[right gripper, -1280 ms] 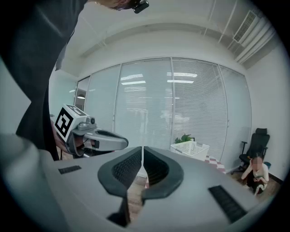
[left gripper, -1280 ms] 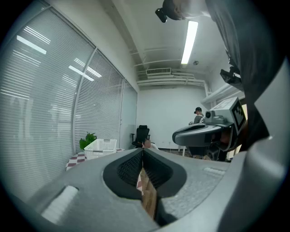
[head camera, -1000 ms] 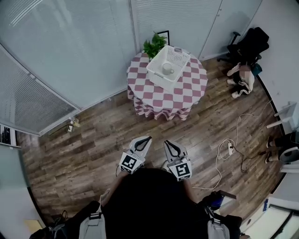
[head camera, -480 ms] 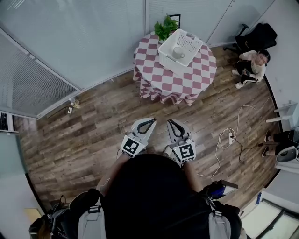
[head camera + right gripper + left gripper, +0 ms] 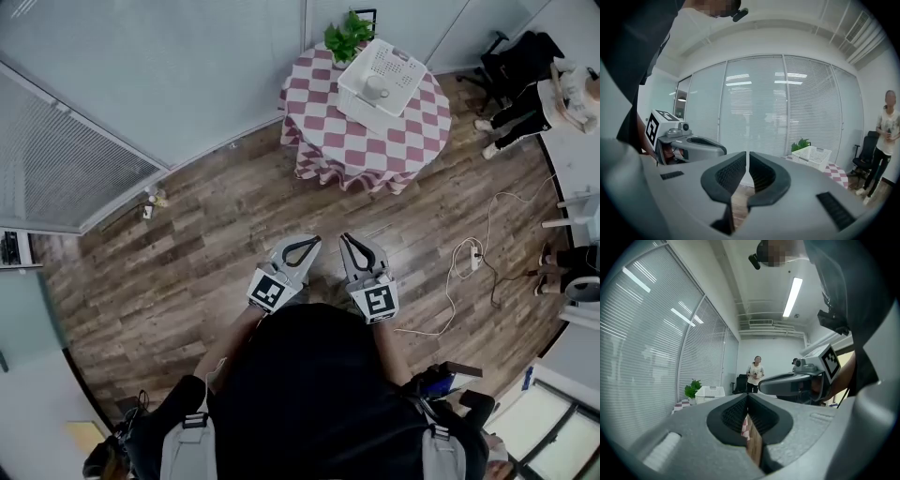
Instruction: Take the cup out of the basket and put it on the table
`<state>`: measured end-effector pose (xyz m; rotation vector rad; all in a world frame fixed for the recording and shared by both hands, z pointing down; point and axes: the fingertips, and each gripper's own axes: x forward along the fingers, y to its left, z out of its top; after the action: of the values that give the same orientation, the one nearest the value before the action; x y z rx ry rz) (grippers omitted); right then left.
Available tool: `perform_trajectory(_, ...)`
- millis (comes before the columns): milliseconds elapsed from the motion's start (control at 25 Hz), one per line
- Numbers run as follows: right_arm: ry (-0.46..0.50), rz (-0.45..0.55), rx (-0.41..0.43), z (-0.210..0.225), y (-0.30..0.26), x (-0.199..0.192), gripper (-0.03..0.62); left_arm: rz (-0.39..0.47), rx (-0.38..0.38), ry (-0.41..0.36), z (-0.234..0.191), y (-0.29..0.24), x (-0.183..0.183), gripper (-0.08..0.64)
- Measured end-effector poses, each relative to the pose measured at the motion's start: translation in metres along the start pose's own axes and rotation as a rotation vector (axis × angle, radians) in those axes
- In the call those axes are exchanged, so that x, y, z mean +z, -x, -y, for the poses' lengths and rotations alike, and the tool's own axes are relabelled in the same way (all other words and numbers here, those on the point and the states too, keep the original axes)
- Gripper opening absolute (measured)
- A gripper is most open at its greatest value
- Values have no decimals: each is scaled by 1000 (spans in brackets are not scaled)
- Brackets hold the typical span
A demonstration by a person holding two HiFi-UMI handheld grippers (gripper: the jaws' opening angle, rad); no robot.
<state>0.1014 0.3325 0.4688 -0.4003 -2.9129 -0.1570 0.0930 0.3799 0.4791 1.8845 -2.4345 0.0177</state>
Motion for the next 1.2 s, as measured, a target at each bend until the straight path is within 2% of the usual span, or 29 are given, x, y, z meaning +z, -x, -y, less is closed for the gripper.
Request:
perform_trajectory(200,22,-27,8,-12,1,-12,26,-13,-15,-5,-14,3,-12,5)
perform_trajectory(600,-37,-15,32,20,-16,-24,26,-43,28,-6,-21,-28,-15,5)
perform_trajectory(720,-55,-9,34,43,-21,-25,26,-61,57,12,-26,-44,-17,5)
perform_trajectory(880,-88,-5,22,87,-27,-28,26,-124,71,-3,-38,-80,-21,5)
perform_trajectory(1200,-164,0,-7,192,-43,-50,26,-216,56,-74,-59,-179,-17,5)
